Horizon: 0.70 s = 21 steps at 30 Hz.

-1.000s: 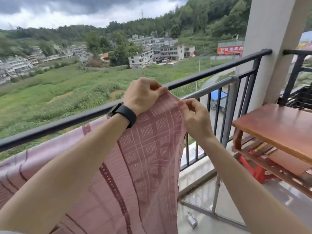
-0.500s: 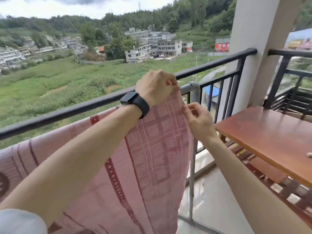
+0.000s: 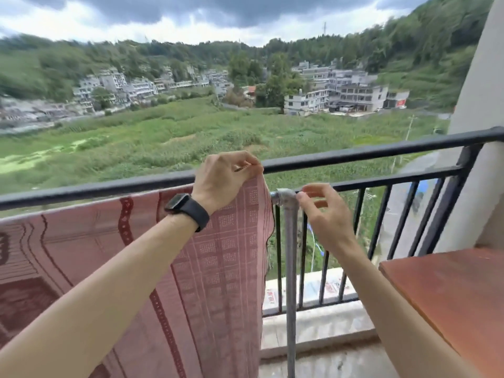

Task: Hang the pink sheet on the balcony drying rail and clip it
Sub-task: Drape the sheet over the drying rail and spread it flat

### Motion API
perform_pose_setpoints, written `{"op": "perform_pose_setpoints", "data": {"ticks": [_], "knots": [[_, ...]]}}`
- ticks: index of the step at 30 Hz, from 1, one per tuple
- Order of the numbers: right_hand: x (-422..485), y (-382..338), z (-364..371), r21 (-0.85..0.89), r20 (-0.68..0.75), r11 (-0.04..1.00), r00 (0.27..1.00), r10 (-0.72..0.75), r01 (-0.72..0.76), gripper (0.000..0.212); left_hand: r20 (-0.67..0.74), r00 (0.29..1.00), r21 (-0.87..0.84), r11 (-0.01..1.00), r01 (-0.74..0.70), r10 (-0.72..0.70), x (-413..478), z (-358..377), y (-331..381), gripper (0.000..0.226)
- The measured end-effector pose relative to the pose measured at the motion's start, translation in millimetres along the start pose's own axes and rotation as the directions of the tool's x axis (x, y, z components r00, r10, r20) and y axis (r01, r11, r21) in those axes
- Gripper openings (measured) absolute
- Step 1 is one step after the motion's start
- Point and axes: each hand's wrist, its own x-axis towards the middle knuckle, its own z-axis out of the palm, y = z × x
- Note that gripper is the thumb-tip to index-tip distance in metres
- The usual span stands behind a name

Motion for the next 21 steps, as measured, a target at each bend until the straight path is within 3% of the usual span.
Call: {"op": "perform_pose_setpoints", "data": {"ticks": [3,7,9,12,14,15,18,21], "knots": [[31,14,6,0.147,0.278,0.983,0.958,0.062,-0.107,0.016,0.095,0.995,-0.08,0.996,-0.026,0.034,4,27,10,0.007],[65,22,11,0.493,0.542,0.787,0.838,0.055,-0.371,0.023,0.17,0.985,-0.179,0.984,-0.011,0.042,13,46,24,0.014],[80,26,10,0.51,0.633,0.755,0.774,-0.005,-0.412,0.03,0.152,0.988,-0.154,0.988,-0.012,0.036,12,43,22,0.015],[94,30,13,0.449,0.732,0.8,0.677,-0.075,-0.397,0.046,0.145,0.989,-0.049,0.999,0.018,-0.011,1,37,24,0.015],[100,34,19,0.427,0.765,0.823,0.634,-0.109,-0.374,0.066,0.076,0.997,0.022,1.0,0.013,-0.015,-6,36,27,0.016],[104,36,20,0.437,0.774,0.825,0.617,-0.142,-0.358,0.066,0.012,1.0,0.069,0.998,0.003,-0.004,-10,36,29,0.018],[115,39,25,0.508,0.781,0.805,0.558,-0.28,-0.307,0.043,-0.2,0.979,0.307,0.951,0.018,0.046,-30,45,37,0.033],[118,43,32,0.551,0.777,0.792,0.509,-0.37,-0.265,0.034,-0.368,0.928,0.549,0.817,0.177,0.046,-55,65,53,0.049]]}}
